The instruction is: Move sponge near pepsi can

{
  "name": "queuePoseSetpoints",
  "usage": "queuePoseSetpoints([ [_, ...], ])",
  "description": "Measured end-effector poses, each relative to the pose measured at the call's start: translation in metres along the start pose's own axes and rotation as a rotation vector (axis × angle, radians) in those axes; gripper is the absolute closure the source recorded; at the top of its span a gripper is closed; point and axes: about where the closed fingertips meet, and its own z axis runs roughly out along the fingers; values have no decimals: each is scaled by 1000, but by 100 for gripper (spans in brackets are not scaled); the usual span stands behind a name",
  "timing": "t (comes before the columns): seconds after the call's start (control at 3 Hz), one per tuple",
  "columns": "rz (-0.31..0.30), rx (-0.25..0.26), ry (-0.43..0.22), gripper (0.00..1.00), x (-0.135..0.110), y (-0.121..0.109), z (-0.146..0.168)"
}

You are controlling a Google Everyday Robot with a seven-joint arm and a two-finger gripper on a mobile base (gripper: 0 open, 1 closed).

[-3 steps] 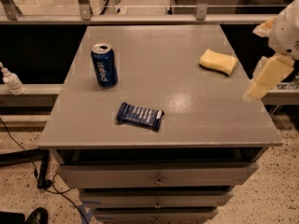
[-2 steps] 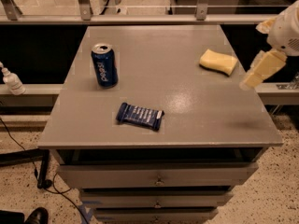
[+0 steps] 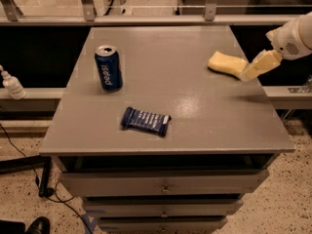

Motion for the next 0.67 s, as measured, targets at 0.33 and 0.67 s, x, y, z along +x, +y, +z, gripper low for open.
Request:
queuePoseSetpoints([
  [0.33,85,-11,-50,0,3,-17,36],
  [0.67,157,-23,-72,0,5,-27,67],
])
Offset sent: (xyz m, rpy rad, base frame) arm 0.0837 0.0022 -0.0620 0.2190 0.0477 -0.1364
